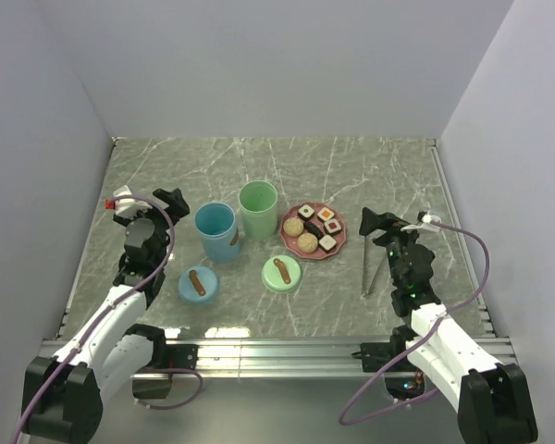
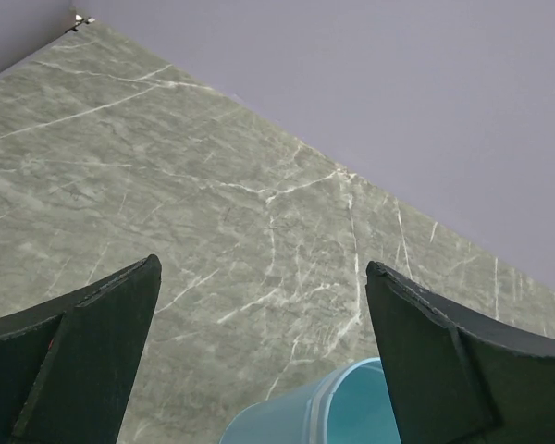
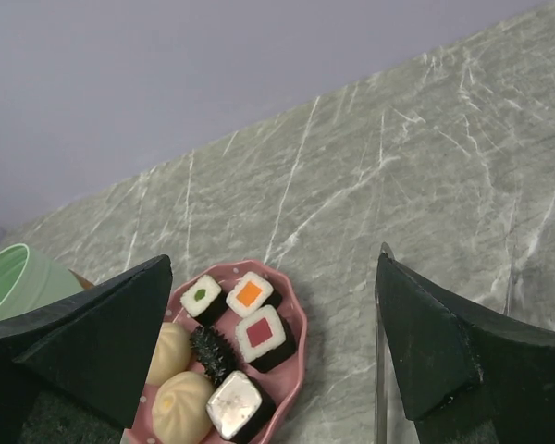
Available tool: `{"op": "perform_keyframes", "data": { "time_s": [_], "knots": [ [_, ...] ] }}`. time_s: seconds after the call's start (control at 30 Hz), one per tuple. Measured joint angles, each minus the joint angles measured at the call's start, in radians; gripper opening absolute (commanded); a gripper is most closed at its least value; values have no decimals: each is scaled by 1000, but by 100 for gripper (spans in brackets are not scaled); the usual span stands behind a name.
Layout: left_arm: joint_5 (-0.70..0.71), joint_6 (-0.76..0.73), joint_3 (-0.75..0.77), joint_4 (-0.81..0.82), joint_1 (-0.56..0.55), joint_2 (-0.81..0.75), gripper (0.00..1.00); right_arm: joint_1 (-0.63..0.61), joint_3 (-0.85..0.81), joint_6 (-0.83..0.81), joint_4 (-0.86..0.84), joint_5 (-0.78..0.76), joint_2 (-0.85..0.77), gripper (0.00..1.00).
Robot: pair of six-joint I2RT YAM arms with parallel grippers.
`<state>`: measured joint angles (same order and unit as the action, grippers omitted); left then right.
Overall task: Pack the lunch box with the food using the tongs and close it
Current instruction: Grab the clamp with the right arm
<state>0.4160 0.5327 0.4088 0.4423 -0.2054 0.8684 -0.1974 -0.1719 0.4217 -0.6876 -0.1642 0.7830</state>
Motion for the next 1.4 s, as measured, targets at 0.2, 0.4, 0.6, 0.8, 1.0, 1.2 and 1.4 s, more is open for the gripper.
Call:
{"op": "perform_keyframes", "data": {
  "time_s": [0.2,0.4,0.6,0.8,1.0,1.2,1.4],
  "knots": [
    [-18,-17,0,8,0,27,99,0,0,1,0,-19,2,99],
    [-29,-24,0,5,0,48,99,0,0,8,12,-56,12,100],
    [-73,-28,1,5,0,68,99,0,-65,20,95,-76,97,100],
    [-108,-34,29,-16,0,113,99,-2,-288,73,319,-121,295,100],
    [-136,-34,33,-16,0,118,100,-43,-387,140,554,-212,367,100],
    [-164,-34,33,-16,0,118,100,-149,-441,208,746,-294,388,100],
    [-188,-34,33,-16,0,118,99,-192,-454,288,902,-371,401,100]
  ]
}}
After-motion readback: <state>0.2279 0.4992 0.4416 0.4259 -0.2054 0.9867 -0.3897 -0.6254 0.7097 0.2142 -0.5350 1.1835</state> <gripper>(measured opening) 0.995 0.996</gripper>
